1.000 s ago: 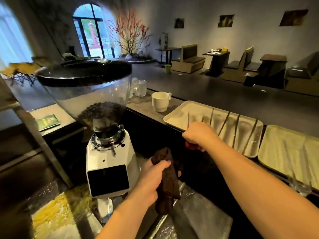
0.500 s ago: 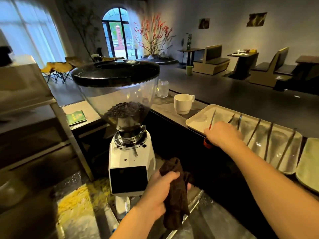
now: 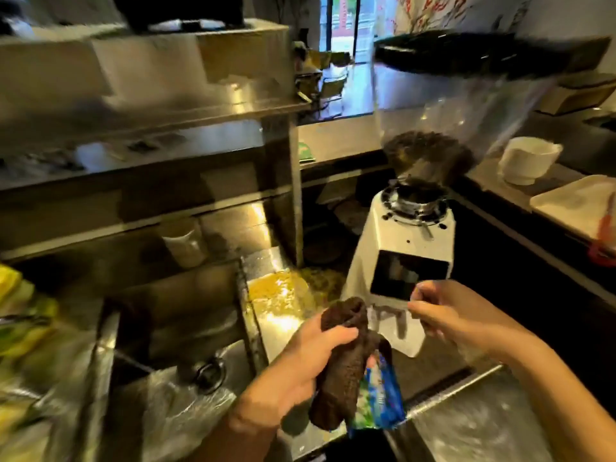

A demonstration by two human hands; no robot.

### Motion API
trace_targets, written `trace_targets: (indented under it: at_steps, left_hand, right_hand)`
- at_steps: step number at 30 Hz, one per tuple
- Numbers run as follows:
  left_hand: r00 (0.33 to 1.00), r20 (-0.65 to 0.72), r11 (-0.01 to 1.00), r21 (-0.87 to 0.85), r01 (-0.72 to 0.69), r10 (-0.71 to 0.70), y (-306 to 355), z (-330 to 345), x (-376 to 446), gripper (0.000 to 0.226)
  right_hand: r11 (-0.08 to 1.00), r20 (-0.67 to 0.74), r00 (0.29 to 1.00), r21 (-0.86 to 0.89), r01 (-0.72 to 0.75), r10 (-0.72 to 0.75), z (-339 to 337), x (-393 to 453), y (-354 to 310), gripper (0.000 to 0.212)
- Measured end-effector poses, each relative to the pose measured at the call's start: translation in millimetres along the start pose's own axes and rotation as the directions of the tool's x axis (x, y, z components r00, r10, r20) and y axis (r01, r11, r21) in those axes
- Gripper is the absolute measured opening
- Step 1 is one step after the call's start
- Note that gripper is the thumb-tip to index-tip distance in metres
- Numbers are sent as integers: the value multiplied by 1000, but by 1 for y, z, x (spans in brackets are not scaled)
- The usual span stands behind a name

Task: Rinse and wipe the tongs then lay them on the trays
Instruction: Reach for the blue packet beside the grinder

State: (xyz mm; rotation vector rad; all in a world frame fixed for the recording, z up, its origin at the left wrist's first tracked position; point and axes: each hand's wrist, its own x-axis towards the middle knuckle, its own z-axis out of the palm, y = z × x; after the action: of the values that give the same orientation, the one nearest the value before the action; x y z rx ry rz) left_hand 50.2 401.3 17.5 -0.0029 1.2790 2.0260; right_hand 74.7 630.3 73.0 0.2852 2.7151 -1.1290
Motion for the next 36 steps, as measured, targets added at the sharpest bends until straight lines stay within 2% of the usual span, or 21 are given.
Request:
trace_targets:
  at_steps: [5,7,10,14,17,20,22,24,26,28,31,33,36]
  left_hand:
    - [980,-197,1000,-12,-17,15,15,-104,-50,24]
    - [956,-292,997,-66,-49,27,23,-147,-69,26]
    - [918,-393,993,-70,-96,61,32,-215,-101,19]
    - [813,-582,994,-68,-91,34,38,-291,-126,14]
    - [689,-720,994,1,-110,77,31,-346,-133,31]
    - [671,-739,998,34,-56,63,23,-386,-142,33]
    - [650,-757,998,33,-51,58,21,-404,-144,23]
    - [612,-783,990,141,1,111,24,-420,-145,18]
    - [637,-752,970,241,27,169,31,-430,-144,30]
    - [626,-759,946,307,101,180,38,-443,-142,47]
    - [528,-842,919,286,273,106,57,-464,-130,75]
    - [478,-874,859,312,405,92,71,-479,-119,94]
    - [453,-887,769,350,535,88,94,-504,-106,102]
  right_hand:
    - [984,64,984,81,159,-164,102,29,-76,22]
    - [970,107,966,94,225,-235,145,36,-111,21]
    - [955,183,944,164,247,-276,215,48,-163,19]
    - [925,236,902,207,317,-362,292,60,-221,25]
    - [907,254,876,220,360,-409,340,72,-261,21]
    - [886,218,871,259,384,-441,378,88,-305,9]
    - [872,192,863,263,414,-468,395,99,-334,16]
    - [838,157,834,254,483,-529,407,109,-360,31]
    - [808,164,795,211,550,-584,413,119,-378,38]
    - [802,224,771,204,561,-596,421,129,-390,35]
    - [817,307,759,277,506,-574,435,145,-396,26]
    - [819,307,766,326,473,-565,438,151,-394,24]
    - [808,287,772,378,452,-567,442,157,-392,23]
